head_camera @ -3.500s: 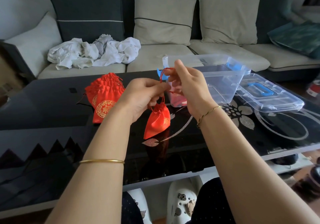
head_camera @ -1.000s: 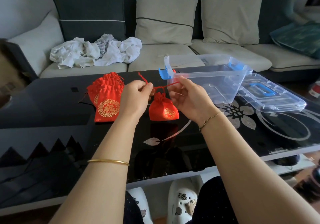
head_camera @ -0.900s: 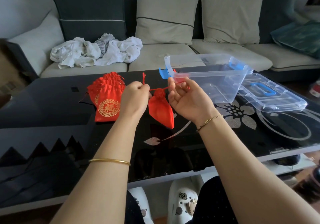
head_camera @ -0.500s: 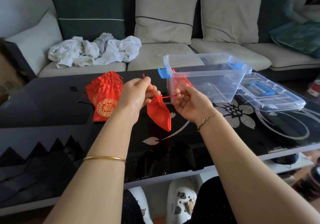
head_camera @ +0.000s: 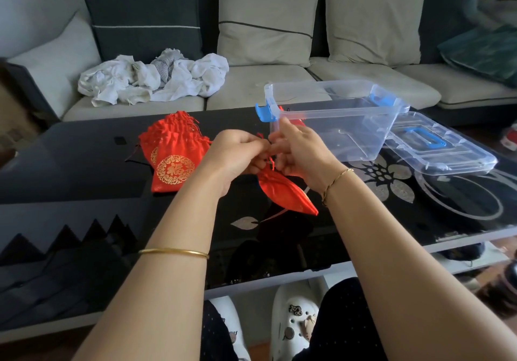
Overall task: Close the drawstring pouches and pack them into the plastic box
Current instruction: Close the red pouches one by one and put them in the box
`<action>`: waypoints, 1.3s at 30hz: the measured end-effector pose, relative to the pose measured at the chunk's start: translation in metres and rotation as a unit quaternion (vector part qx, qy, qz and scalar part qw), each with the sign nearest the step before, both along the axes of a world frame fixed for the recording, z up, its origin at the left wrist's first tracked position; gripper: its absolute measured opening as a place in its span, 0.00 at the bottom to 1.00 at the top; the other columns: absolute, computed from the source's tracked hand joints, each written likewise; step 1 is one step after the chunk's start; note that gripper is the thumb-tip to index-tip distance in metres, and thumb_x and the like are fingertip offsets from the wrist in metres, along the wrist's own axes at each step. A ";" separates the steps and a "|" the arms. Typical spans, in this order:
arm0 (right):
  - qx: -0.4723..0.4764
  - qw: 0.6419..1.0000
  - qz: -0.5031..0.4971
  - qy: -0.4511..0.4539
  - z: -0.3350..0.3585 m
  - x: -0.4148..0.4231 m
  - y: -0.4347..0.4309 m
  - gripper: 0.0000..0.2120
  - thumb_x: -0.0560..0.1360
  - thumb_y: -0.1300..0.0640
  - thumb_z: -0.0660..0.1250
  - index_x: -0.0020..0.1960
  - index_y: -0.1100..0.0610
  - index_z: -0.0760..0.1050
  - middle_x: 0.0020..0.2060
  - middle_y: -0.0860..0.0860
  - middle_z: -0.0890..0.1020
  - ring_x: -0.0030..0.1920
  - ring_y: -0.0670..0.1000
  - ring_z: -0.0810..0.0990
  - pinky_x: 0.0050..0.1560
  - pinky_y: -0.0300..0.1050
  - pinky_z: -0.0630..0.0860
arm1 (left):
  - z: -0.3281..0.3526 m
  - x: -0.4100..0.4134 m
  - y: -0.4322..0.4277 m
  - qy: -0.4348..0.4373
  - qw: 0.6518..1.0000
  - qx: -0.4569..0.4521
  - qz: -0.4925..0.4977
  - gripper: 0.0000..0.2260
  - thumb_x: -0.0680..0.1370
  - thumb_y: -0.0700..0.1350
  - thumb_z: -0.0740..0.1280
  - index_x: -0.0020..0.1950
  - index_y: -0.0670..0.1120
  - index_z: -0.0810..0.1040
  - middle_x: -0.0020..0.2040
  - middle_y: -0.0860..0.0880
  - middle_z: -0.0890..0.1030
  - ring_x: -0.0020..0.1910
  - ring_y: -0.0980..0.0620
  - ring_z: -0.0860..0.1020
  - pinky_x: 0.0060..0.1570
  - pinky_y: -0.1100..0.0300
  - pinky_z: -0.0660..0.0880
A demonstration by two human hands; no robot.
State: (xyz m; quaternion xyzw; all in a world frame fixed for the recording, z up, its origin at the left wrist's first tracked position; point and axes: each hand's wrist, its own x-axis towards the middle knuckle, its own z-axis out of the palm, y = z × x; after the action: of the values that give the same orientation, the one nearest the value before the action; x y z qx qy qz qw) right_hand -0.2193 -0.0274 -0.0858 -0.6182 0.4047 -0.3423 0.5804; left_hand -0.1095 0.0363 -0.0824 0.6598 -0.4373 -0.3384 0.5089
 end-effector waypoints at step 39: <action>0.006 0.999 -0.010 -0.039 -0.010 0.008 0.004 0.07 0.75 0.63 0.67 0.37 0.59 0.77 0.29 0.50 0.72 0.27 0.45 0.67 0.29 0.37 0.66 | 0.009 0.003 -0.003 -0.132 0.968 -0.118 0.177 0.08 0.70 0.37 0.64 0.49 0.45 0.74 0.49 0.47 0.76 0.49 0.46 0.80 0.53 0.50 0.78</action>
State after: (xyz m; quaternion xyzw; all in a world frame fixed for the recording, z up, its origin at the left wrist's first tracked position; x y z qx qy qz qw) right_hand -0.2110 -0.0230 -0.0960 -0.5966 0.3907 -0.3693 0.5959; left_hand -0.1062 0.0338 -0.0732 0.7006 -0.4133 -0.0987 0.5733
